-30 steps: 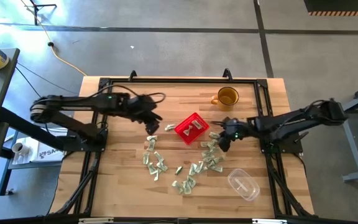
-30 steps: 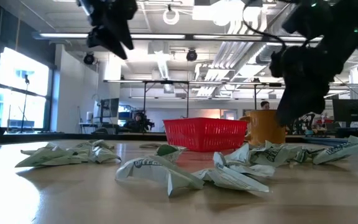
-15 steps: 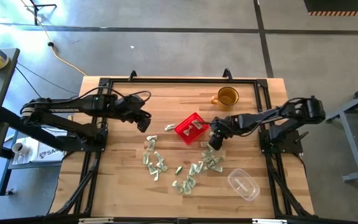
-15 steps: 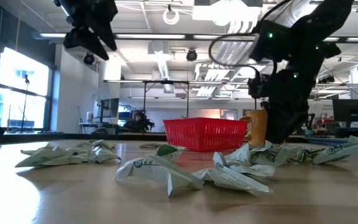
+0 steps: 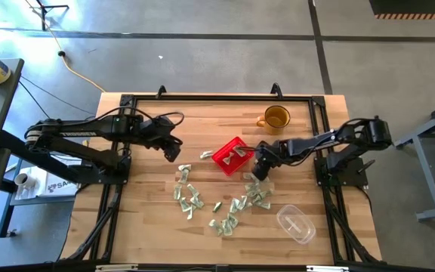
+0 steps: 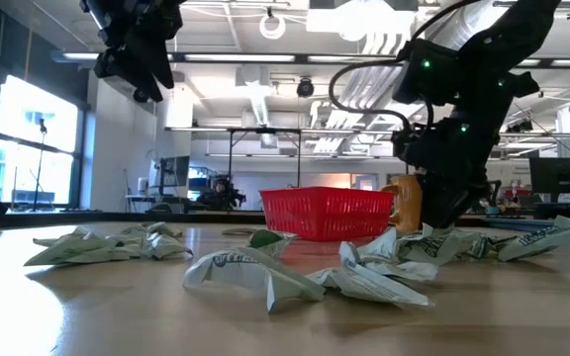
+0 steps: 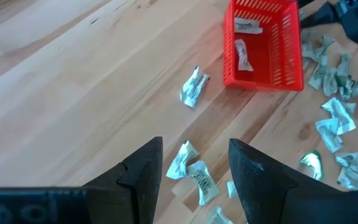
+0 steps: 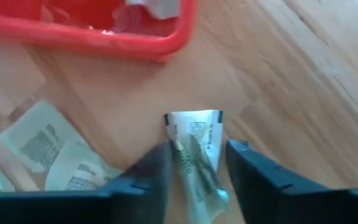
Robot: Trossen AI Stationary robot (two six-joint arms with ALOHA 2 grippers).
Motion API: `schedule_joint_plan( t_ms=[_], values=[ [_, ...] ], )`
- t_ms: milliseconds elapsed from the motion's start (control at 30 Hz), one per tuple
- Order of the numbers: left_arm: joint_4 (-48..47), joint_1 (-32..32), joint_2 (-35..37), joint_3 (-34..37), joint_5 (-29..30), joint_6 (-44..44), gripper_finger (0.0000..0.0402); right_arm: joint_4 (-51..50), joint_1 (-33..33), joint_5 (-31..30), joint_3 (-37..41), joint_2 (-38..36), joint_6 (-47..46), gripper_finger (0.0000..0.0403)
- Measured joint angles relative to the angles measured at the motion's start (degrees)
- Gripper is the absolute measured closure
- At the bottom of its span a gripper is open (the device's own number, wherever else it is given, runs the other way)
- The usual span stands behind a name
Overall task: Pick and place items into bin
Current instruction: Put the white stevia packet into the red bin
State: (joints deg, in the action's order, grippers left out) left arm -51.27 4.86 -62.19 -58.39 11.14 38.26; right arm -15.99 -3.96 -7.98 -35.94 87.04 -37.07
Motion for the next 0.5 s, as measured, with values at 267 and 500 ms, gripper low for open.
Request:
schedule_joint_plan(
  t_ms=[267,500],
  values=[
    [-0.83,0.0,0.0,0.02,-0.04,-2.63,0.0186,-0.65,-1.01,4.17,-1.28,-1.53,-4.08,0.0392],
    [-3.96,-0.02,0.0,0.02,-2.47,-5.44,0.0186,-5.12,1.11,1.79,-11.88,-3.76,-4.62,0.0398]
  ],
)
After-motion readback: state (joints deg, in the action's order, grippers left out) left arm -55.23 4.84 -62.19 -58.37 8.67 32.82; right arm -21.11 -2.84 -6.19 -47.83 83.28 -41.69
